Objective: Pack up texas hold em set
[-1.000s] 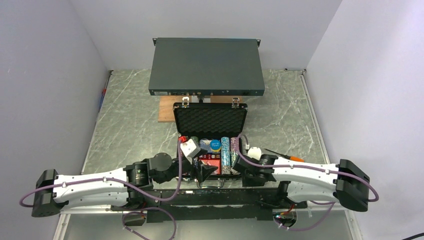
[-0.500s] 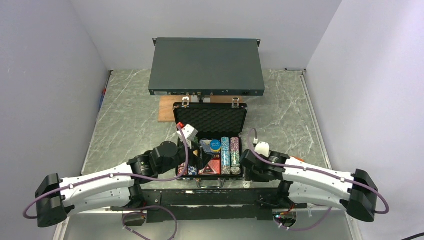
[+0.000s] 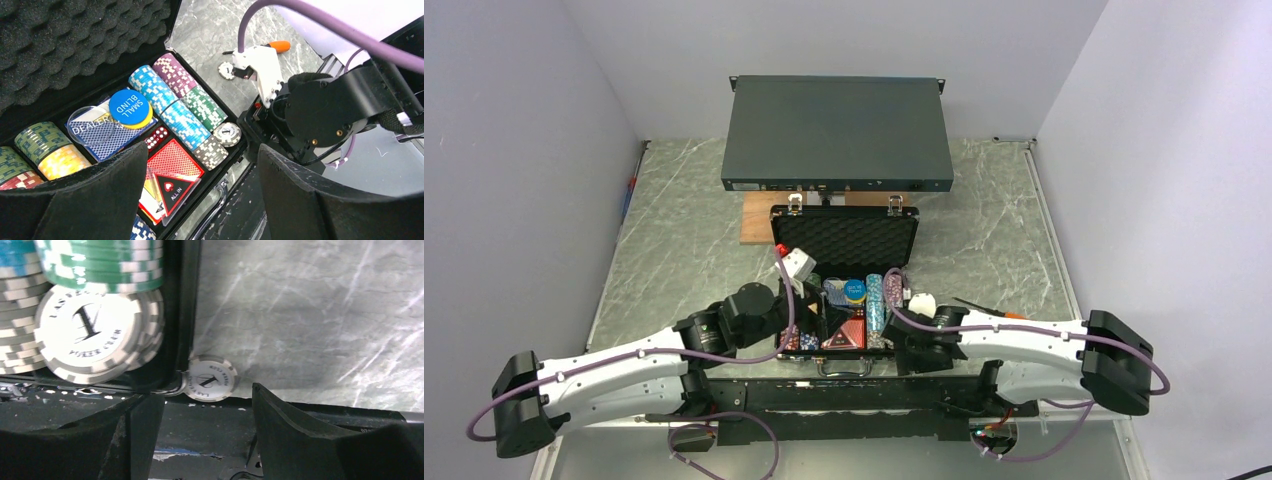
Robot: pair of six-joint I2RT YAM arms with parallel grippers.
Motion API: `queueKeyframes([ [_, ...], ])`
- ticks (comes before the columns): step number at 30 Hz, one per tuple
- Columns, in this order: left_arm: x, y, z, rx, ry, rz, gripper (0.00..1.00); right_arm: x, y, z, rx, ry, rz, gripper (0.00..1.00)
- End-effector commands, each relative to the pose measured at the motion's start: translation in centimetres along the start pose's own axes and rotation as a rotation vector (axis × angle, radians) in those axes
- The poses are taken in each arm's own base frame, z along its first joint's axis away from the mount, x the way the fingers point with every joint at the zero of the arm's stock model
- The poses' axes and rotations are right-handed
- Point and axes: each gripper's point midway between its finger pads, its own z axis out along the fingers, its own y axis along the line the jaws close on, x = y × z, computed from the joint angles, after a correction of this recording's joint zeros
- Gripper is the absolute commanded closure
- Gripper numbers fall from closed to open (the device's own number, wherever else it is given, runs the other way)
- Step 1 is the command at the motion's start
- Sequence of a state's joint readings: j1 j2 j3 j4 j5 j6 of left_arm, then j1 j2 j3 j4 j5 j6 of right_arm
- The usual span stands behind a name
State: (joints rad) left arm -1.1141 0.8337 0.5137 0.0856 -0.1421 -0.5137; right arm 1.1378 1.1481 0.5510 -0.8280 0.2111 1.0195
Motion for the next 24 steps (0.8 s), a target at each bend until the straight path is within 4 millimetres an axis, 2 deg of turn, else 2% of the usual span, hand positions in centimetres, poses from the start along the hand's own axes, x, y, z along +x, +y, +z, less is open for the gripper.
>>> queueKeyframes([
  [1,-1.6,-1.0,-0.4,0.039,-0.044,-0.017,0.18,-1.3,2.6,-0.4,-0.064,-0.060,0.001,0.33],
  [4,-1.5,-0.9,-0.4,0.038,-0.047,-0.018,0.18,-1.2,2.3,0.2,-0.038,-0.058,-0.006,0.34],
  [9,-1.4,-1.0,-0.5,0.044,-0.041,-0.018,0.18,-0.6,0.8,0.7,0.042,-0.045,-0.003,0.42],
  [16,-1.3,-0.8,-0.6,0.037,-0.039,-0.018,0.18,-0.4,-0.4,0.7,0.065,-0.060,0.025,0.64],
  [20,-1.2,-0.8,-0.5,0.037,-0.029,-0.020,0.18,-0.5,-0.6,0.4,0.047,-0.082,0.070,0.72],
  [24,-1.2,-1.0,-0.3,0.041,-0.024,-0.020,0.17,-1.5,-1.2,-1.0,0.047,-0.127,0.108,0.77],
])
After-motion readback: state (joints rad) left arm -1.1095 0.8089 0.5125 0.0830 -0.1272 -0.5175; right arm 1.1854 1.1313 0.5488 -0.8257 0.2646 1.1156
